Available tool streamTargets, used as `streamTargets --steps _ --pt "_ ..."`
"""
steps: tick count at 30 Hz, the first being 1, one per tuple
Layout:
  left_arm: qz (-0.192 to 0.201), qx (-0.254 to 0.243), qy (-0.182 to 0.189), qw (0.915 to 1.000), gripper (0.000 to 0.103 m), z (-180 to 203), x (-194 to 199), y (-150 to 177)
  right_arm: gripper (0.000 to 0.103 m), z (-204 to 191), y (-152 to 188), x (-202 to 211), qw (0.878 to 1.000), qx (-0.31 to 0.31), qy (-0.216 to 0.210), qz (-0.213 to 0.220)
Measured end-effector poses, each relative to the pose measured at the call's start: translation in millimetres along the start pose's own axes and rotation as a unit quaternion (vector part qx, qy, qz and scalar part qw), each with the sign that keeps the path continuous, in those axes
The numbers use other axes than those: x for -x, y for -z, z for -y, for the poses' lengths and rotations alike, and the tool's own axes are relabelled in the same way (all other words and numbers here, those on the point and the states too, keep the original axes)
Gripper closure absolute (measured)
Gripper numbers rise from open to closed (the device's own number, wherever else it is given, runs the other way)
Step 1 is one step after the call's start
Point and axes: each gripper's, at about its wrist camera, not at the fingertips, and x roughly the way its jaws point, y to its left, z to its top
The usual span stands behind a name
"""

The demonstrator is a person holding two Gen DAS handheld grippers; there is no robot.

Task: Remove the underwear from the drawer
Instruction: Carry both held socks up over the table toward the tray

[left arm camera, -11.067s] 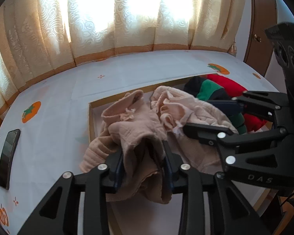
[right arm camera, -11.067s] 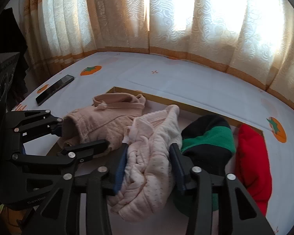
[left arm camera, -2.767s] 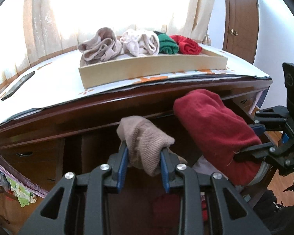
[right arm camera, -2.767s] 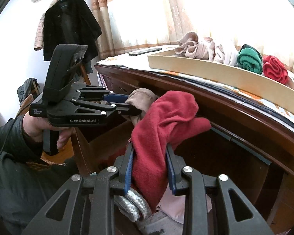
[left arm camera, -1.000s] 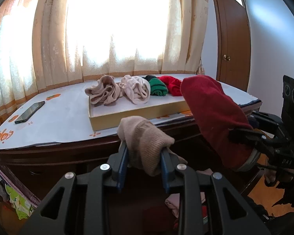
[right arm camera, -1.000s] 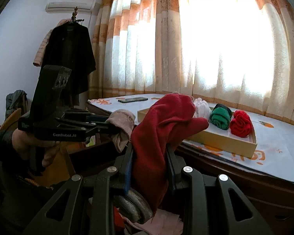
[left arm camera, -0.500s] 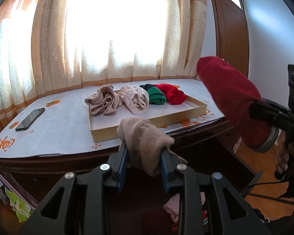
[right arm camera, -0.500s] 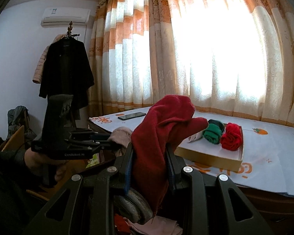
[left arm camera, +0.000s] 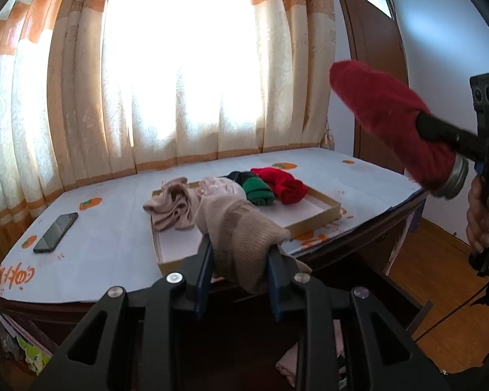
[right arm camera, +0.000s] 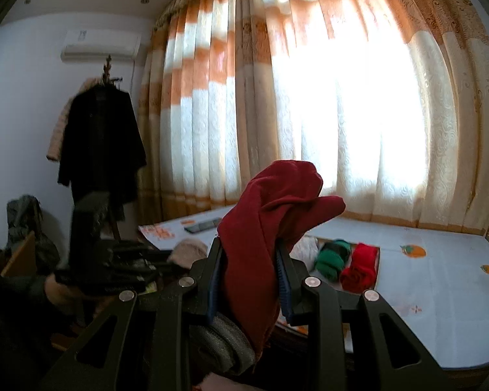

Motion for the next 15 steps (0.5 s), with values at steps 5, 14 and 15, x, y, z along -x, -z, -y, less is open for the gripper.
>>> streamTargets --steps 5,14,15 --pt "0.003 -0.011 -0.008 0.9999 0.075 -2 -5 -12 0.071 10 -18 5 0.999 -0.03 -0.012 0.001" --pt "-0.008 -0.037 -0.02 0.9991 0.075 -14 -39 -37 0.071 41 -21 -29 0.997 -0.046 0.026 -0.051" --pt "-0.01 -0.038 -0.02 0.999 0.075 -15 -42 -40 0.071 46 -20 -34 0.997 -0.049 0.029 -0.057"
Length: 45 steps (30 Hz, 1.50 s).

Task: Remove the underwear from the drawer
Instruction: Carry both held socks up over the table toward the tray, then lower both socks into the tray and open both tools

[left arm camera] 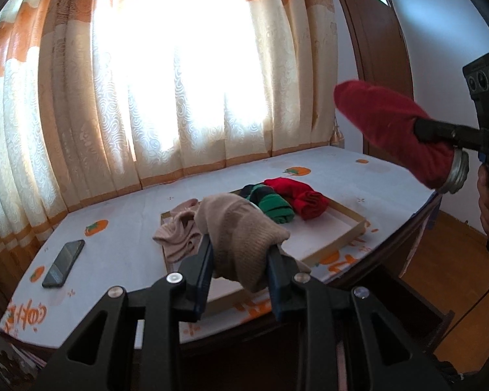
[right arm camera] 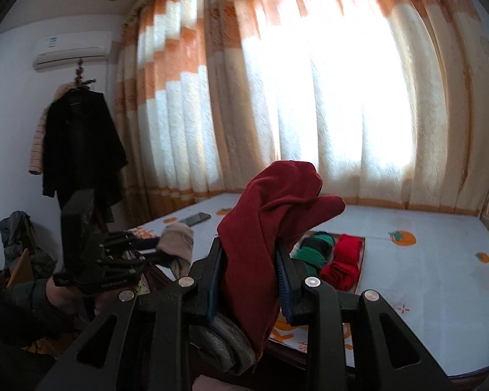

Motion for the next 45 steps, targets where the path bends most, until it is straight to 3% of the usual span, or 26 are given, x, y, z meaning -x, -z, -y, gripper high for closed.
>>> streamTargets --steps 17,23,36,45 --pt "-0.051 -0.035 0.008 0.998 0.075 -21 -102 -45 0.071 76 -21 -88 0.996 -0.064 0.011 -0.064" --pt "-0.076 -0.027 0.017 0.9966 0.075 -31 -137 -56 0.071 93 -29 -119 0.994 -0.075 0.02 -0.083" --pt "-0.114 -0.031 0.017 0.9929 0.075 -40 -189 -64 0.071 114 -30 -180 0.988 -0.079 0.042 -0.125" --pt "-0.155 -0.021 0.014 0.9876 0.074 -50 -216 -49 0.071 122 -9 -217 0.978 -0.082 0.067 -0.181"
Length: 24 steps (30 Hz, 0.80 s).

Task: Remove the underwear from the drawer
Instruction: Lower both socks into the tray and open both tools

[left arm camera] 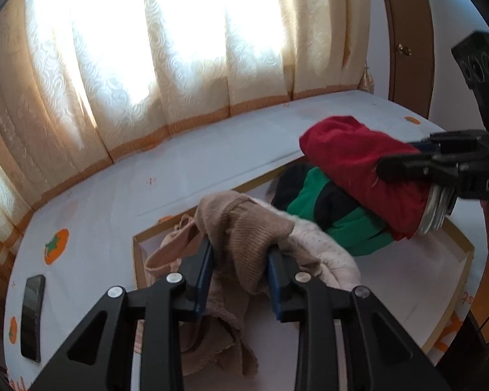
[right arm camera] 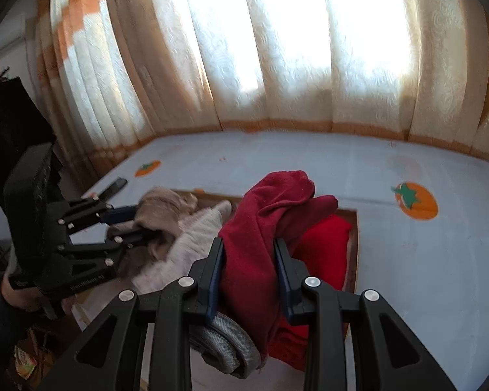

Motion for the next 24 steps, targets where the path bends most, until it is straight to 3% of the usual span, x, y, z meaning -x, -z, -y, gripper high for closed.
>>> streamTargets --steps 5,13,16,18,24 --pt "-0.011 0.007 0.0 0.9999 0.07 -5 -8 4 0.071 10 10 -18 0.999 -0.017 0.006 -0.028" --pt "-0.008 0.005 -0.013 0.9999 0.068 1 -5 4 0.069 11 11 -21 0.999 -0.027 0.009 -0.037" --pt "-0.007 0.003 -0.02 0.9998 0.063 2 -1 4 0.059 11 10 -16 0.999 -0.031 0.014 -0.031" --pt "-0.004 0.001 -0.027 0.9996 0.057 3 3 4 0.046 13 9 -11 0.999 -0.037 0.013 -0.026" --pt "0.017 0.007 -0.025 0.9995 0.042 7 21 5 0.039 10 8 7 0.999 -0.038 0.012 -0.009"
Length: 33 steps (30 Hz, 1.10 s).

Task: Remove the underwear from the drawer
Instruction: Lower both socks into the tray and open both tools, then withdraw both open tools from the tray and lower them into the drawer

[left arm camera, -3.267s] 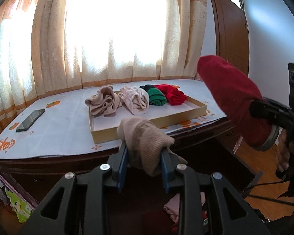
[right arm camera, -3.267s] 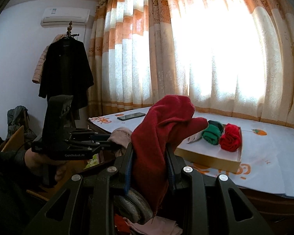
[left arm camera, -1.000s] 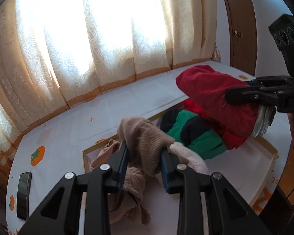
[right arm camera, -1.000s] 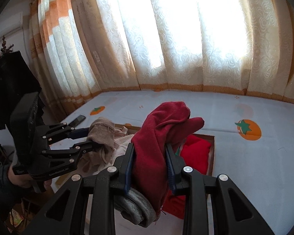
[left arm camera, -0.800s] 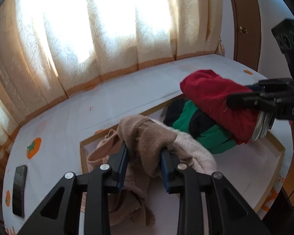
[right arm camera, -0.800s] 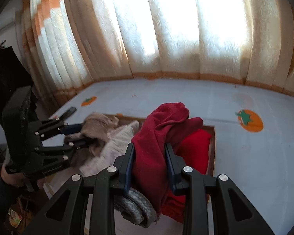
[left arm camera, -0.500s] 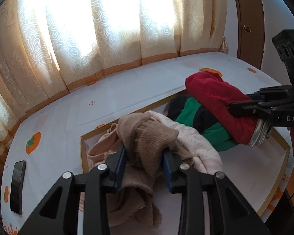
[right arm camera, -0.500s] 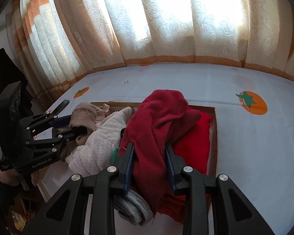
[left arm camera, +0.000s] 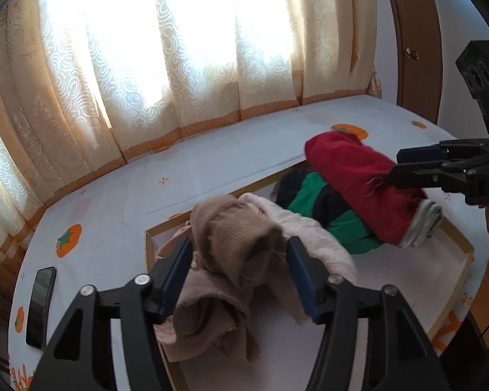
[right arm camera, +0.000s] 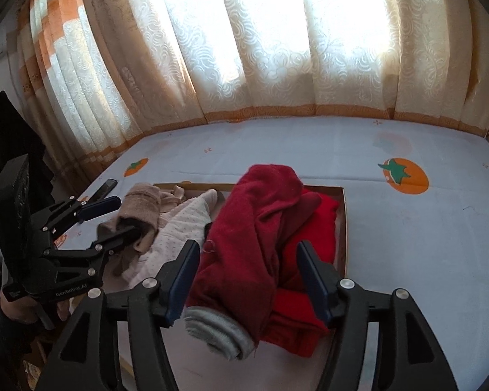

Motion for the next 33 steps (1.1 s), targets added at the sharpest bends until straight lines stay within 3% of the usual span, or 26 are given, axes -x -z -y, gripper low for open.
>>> streamTargets --steps 10,22,33 --pt "0.026 0.008 0.022 0.9994 0.038 12 38 10 0.037 -26 15 44 0.999 0.017 -0.037 0.019" --pt "0.042 0.046 0.058 0.9964 0.037 11 85 39 0.031 -61 43 139 0.994 0.047 -0.086 0.042" --pt "0.064 0.044 0.093 0.9927 0.035 32 142 73 0.03 -84 82 198 0.992 0.082 -0.085 0.052"
